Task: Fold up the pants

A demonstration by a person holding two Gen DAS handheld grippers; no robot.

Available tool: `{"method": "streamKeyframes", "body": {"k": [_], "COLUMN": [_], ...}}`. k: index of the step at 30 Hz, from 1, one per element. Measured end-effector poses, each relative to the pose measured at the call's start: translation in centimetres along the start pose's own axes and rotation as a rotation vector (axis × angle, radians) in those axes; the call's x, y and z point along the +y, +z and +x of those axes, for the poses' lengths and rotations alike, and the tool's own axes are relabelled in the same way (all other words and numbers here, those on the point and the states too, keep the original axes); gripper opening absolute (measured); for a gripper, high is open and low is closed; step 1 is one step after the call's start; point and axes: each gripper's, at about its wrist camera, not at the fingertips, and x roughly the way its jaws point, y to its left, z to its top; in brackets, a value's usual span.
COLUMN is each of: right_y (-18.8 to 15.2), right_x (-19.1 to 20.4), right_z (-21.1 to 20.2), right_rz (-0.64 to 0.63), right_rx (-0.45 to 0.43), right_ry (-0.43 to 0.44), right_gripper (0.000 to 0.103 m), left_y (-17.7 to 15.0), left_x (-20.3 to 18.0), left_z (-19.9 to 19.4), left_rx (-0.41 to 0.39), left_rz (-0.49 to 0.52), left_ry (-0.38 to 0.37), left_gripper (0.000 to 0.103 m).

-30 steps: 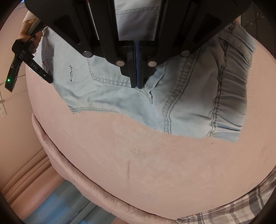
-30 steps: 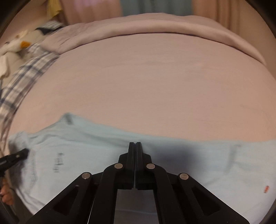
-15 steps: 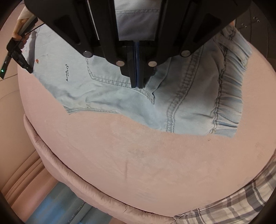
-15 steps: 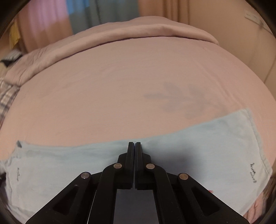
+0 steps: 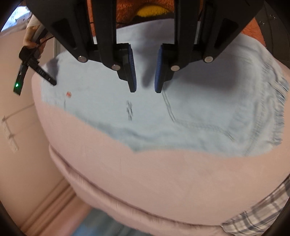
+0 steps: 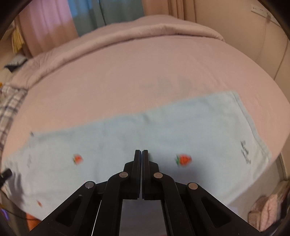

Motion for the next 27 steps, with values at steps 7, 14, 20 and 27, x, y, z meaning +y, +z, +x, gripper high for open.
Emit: {"method": "streamKeyframes", "body": {"k": [7, 14, 20, 27], "right_y": [-0.8, -0.7, -0.4, -2.8], "right_x": [-4.1, -8.7, -11.7, -14.9], "right_z": [-0.1, 0.2, -0.2, -3.2], "right_rz": [0.058, 0.125, 0.233, 0.400], "right_rx": [-0.025, -0.050, -0.076, -0.164], "right_ry": [-0.133, -0.270, -0.287, -0.261], "right_gripper": [0.000, 0.000, 0.000, 0.000], "left_y": [-1.5, -1.9, -1.8, -1.7], "left_x": [0.4, -0.5, -1.4, -2.6], "left_z": [2.2, 2.7, 2.8, 2.7], "left_rx": [0.023, 0.016, 0.022, 0.046], "left_rz": [0.024, 0.034, 0.042, 0.051], "left_ry": [0.057, 0.098, 0.130, 0.118], "left_gripper": [0.020, 0.020, 0.020, 0.036]}}
